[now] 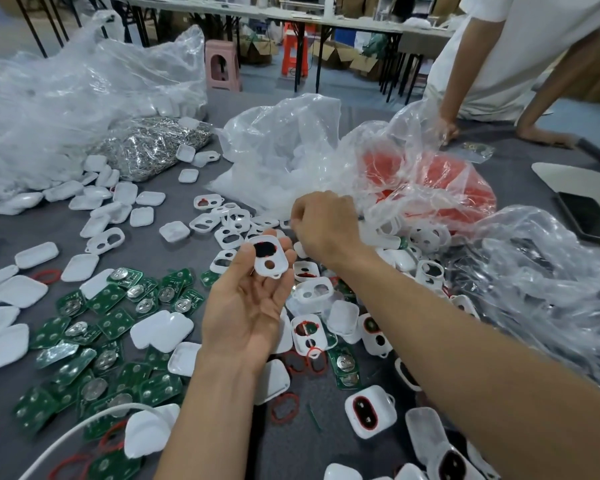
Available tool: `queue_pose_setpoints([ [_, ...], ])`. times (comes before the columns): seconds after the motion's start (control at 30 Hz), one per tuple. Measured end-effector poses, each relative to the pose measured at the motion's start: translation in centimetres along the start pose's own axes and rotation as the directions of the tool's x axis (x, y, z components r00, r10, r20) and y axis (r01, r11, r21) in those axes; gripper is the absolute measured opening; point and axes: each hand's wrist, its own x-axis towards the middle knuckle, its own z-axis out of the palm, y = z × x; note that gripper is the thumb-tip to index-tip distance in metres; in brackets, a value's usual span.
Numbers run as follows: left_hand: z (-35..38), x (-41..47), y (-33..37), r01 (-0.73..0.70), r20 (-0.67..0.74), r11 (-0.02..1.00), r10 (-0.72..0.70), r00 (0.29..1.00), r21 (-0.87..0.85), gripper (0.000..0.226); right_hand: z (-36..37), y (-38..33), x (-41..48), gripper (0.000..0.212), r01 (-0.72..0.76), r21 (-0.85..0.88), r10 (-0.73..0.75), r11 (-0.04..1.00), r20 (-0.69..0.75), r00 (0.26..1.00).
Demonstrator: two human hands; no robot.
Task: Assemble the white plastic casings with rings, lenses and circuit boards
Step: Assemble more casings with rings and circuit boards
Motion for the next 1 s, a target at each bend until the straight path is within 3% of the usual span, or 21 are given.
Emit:
queue_pose_setpoints([
  [0.07,0.1,0.0,-0.2,0.01,0.015,1.0,-0.011,1.0,0.025,0.028,-2.0,0.6,-2.5,0.015,0.008,0.219,0.036,0.976,-0.197,0.98],
  [0.1,0.1,-0.1,-0.3,0.02,0.031,0.999,-0.021,0.999,0.031,0.028,-3.0,1.2,-4.0,0.016,-0.018,0.346,0.101,0.938,-0.225,0.969],
  [0.2,0.3,-0.2,-1.1,0.065,0.123,0.995,-0.074,0.99,0.081,0.027,-5.3,3.2,-9.6,0.019,-0.164,0.696,0.261,0.699,-0.035,0.965],
  [0.33,0.7,-0.5,-2.3,0.147,0.304,0.966,-0.208,0.93,0.212,0.065,-5.9,5.2,-15.6,0.028,-0.291,0.82,0.328,0.493,0.134,0.935],
  [0.43,0.8,-0.8,-3.0,0.139,0.378,0.95,-0.243,0.893,0.281,0.059,-5.7,6.1,-17.5,0.029,-0.342,0.895,0.401,0.285,0.213,0.891],
  [0.57,0.8,-1.0,-3.9,0.07,0.362,0.937,-0.2,0.911,0.341,0.049,-6.1,6.3,-17.9,0.012,-0.342,0.93,0.427,0.135,0.257,0.867],
  [0.8,1.6,-1.5,-5.6,-0.072,0.392,0.901,-0.113,0.913,0.429,0.048,-6.0,5.8,-17.9,0.004,-0.33,0.932,0.436,0.148,0.238,0.868],
  [1.0,2.4,-1.9,-6.8,-0.121,0.39,0.905,-0.052,0.919,0.407,0.049,-5.5,6.1,-17.8,0.018,-0.354,0.898,0.526,0.261,0.175,0.832],
])
